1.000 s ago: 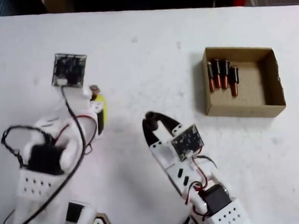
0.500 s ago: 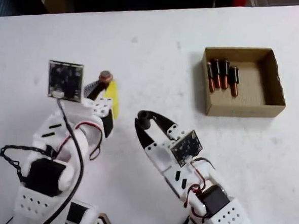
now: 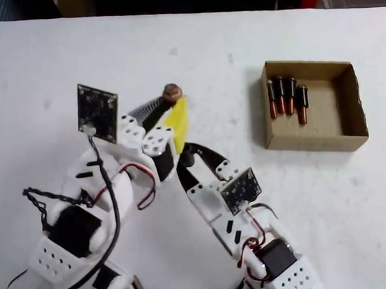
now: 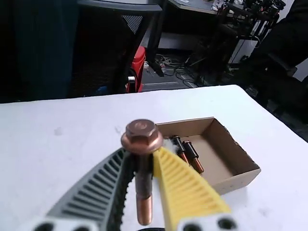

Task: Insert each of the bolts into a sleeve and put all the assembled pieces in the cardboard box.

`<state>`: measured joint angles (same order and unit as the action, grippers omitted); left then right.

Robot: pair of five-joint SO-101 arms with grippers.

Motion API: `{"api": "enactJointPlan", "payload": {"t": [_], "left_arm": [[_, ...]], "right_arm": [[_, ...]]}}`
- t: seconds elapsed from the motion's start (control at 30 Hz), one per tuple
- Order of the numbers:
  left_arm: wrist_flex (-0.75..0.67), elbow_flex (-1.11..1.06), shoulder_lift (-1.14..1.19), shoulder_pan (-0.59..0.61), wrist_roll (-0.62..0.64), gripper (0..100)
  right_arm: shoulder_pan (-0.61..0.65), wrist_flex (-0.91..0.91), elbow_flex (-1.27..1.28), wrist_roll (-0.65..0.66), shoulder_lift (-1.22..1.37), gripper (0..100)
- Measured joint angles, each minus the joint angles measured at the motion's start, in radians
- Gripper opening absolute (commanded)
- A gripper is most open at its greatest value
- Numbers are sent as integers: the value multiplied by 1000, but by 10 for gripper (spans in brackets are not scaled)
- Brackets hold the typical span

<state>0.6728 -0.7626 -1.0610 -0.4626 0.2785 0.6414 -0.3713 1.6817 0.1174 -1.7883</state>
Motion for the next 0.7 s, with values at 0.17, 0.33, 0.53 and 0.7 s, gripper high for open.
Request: {"api": "enactJointPlan", "payload": {"t": [0.17, 0.33, 0.53, 0.7], "left_arm": [[0, -28, 0, -9, 0, 23], [-3, -28, 0, -9, 0, 23], [-37, -95, 0, -9, 0, 23], [-95, -135, 0, -9, -15, 23]], "right_arm": [[2, 0, 0, 0, 0, 16], [2, 0, 0, 0, 0, 16], [2, 0, 0, 0, 0, 16], [2, 0, 0, 0, 0, 16]]}}
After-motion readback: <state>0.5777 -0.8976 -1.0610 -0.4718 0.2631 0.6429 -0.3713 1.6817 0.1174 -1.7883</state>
